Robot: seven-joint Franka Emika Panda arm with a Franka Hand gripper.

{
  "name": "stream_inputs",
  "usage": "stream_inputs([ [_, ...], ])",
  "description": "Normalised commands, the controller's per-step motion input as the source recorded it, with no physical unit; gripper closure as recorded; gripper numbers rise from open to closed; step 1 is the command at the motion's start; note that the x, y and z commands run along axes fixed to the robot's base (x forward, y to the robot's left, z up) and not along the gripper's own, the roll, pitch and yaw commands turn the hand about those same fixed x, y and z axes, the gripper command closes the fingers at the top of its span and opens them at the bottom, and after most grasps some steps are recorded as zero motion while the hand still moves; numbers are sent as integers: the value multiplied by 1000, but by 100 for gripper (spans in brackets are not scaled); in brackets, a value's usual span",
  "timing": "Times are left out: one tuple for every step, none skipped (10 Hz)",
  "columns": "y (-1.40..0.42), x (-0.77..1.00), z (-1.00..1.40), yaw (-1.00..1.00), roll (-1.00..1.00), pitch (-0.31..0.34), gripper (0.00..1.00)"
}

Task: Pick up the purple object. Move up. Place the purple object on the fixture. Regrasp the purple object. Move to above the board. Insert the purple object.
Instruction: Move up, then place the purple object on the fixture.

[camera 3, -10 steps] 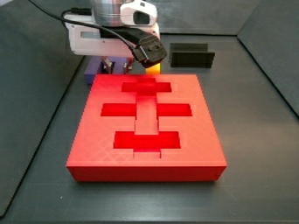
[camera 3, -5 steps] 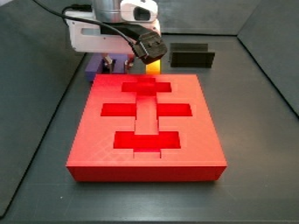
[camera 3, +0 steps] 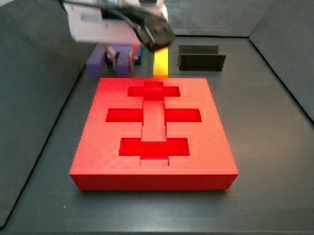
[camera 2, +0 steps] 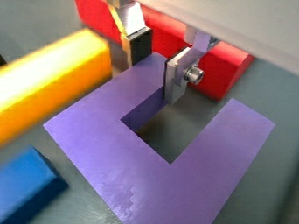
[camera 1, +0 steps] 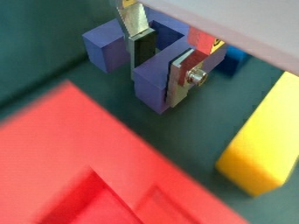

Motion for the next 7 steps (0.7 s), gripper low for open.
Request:
stream_inputs([
  [-23,-36,395,-10,-15,33,100],
  [0,23,0,0,0,0,100],
  [0,-20,0,-103,0,6,100],
  [314,554,251,0,-800,71,100],
  [160,734,451,0,-843,0,100],
  [146,751,469,0,-829,0,100],
  [209,706,469,0,-829,0,100],
])
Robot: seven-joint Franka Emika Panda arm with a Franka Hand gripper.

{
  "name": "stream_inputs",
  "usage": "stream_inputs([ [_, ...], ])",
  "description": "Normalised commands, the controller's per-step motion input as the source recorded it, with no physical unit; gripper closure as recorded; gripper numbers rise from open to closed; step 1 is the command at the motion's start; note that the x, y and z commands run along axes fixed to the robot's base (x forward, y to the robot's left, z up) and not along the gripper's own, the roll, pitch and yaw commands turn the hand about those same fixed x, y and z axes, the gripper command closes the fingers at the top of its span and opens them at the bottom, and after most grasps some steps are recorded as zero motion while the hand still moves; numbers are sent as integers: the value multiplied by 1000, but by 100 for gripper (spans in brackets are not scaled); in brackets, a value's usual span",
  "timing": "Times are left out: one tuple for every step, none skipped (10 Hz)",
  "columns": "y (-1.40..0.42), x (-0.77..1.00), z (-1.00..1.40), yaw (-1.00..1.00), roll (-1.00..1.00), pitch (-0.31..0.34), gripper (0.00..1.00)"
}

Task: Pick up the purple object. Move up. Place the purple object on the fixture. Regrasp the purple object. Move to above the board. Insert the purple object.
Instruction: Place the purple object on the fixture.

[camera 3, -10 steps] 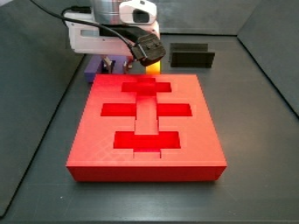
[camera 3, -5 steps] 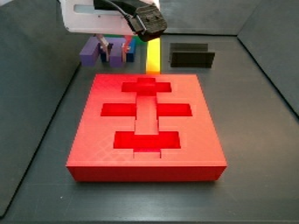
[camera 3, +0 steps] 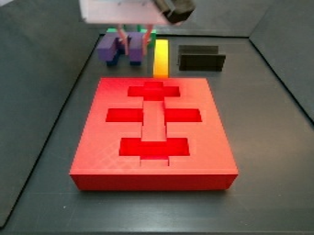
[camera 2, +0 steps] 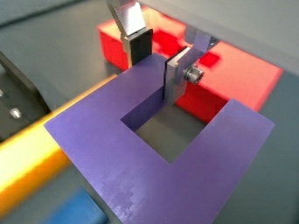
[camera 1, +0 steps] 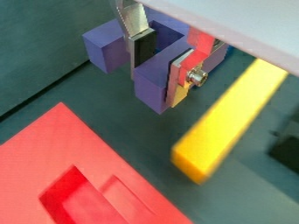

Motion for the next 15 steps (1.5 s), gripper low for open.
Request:
stream_inputs([
  [209,714,477,0,-814,0,100],
  [209,717,477,0,-817,0,100],
  [206,717,474,0,-811,0,100],
  [206,720,469,0,-831,0,100],
  [174,737,471,-26,-854,0,100],
  [177,723,474,-43,-880,0,100],
  [180,723,474,-43,-889,0,100],
  [180,720,469,-51,-894,0,100],
  [223,723,369,-89,-886,0,100],
  [260,723,231,-163,-783,0,100],
  [309,746,186,-131,-723,0,100],
  [366,780,149,-74,-651,0,100],
  [349,860,89,-63,-586,0,100],
  [334,783,0,-6,-523,0,100],
  [280,731,-149,-29,-386,-46,100],
])
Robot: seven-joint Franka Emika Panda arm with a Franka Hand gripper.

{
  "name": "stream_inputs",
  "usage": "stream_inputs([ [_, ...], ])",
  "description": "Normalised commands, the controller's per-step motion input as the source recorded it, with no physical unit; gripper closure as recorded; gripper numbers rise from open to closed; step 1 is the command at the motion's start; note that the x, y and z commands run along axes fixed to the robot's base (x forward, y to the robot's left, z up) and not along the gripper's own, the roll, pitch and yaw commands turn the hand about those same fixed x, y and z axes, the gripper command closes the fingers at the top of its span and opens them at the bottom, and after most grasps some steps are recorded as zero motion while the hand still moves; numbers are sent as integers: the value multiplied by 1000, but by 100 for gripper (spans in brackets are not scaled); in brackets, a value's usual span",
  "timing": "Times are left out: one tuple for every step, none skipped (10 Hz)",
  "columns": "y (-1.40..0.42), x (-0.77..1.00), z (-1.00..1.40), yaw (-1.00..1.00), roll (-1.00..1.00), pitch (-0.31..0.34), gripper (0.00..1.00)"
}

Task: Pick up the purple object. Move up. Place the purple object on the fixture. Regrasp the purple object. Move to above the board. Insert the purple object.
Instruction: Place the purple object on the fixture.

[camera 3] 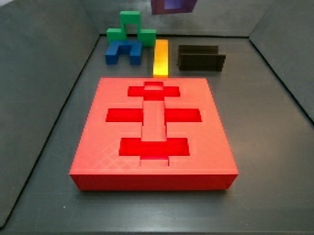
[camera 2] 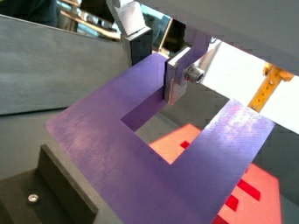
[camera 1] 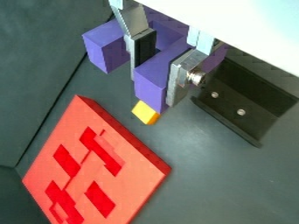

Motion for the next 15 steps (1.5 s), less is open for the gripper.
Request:
stream_inputs([
  [329,931,-157,-69,-291,91,100],
  [194,891,-286,-209,-197,326,100],
  [269,866,-357,-340,-143,151,100],
  [254,903,-297,-374,-234,0,100],
  [231,949,-243,-331,-297,0,100],
  [197,966,-254,-300,-360,0,100],
  [160,1000,-266,-231,-466,0,100],
  [9,943,-340,-154,-420,-40,100],
  [0,943,-403,-20,-231,0,100],
  [-111,974,-360,0,-60,71,100],
  [-111,1000,-174,0,0,271,100],
  [-69,989,-80,3,0,383,100],
  [-80,969,-140,40,0,386,100],
  [-31,957,-174,0,0,343,100],
  [23,754,-297,-74,-129,6,100],
])
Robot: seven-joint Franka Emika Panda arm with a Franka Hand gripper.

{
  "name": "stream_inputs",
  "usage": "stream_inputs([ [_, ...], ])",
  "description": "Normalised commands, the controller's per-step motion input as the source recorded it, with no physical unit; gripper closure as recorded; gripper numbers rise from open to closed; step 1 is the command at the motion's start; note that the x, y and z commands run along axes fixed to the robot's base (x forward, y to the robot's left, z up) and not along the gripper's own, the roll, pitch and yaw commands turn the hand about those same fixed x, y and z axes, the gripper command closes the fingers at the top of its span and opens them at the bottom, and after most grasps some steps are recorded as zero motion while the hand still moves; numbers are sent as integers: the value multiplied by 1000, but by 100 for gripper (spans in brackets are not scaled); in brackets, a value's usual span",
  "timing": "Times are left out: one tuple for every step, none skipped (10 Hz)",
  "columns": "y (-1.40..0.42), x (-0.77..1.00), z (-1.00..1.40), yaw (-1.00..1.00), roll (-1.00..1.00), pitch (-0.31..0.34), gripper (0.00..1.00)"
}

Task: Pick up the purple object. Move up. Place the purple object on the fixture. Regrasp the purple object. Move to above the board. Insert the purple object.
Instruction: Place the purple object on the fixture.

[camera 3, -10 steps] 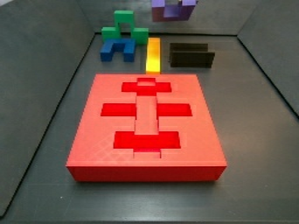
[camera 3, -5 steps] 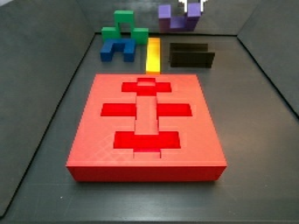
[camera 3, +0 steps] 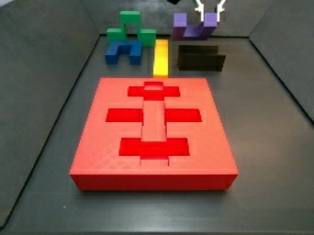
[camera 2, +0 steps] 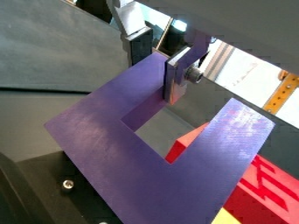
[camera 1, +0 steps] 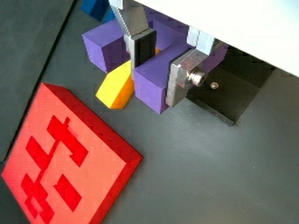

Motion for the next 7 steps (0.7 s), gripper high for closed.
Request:
stream_inputs([
  [151,420,-426,-134,-343,-251,100],
  [91,246,-380,-14,-266,-380,100],
  [86,280,-300,0,-283,-340,100],
  [26,354,-206,0,-209,-214,100],
  [0,429,-103,14,0,0,100],
  [0,369,-111,43,206,149,100],
  [0,260,-163,46,257,174,100],
])
